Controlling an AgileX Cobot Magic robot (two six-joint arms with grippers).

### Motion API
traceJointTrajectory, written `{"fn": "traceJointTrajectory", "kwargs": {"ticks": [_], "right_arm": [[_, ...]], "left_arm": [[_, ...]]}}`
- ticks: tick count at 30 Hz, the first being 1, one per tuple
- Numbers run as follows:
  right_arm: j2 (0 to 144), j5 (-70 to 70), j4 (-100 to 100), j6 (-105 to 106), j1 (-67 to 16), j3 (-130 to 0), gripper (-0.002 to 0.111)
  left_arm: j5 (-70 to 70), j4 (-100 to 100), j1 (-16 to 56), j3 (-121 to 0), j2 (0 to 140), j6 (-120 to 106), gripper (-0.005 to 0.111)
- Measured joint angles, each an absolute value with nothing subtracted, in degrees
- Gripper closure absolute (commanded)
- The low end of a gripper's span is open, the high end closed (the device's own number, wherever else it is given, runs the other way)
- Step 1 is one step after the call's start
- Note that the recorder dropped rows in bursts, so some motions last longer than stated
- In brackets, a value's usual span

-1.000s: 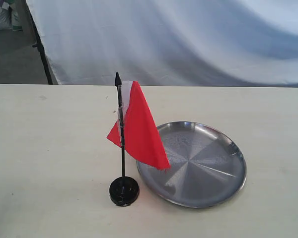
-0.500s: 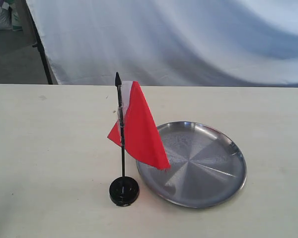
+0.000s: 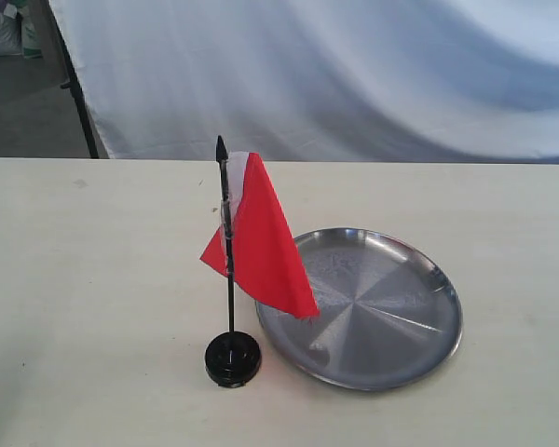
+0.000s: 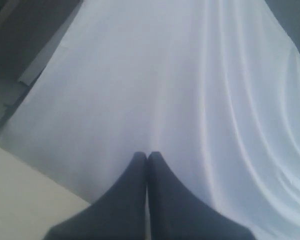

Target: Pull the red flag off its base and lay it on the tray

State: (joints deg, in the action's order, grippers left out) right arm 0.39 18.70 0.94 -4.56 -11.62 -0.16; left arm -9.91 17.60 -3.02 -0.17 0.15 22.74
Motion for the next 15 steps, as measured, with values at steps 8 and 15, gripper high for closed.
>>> {"fn": "traceJointTrajectory", "kwargs": {"ticks": [8,15], "right_arm": [[0.4,18.7,0.9,-4.6,-11.6,-0.2,0.108],[0.4,18.7,0.9,-4.6,-11.6,-0.2,0.108]], "left_arm": [[-7.9,17.6,-3.0,-0.2,0.2,28.1,0.107],[-5.4,17.7,-3.0,-0.2,0.2,30.4,0.107]]}}
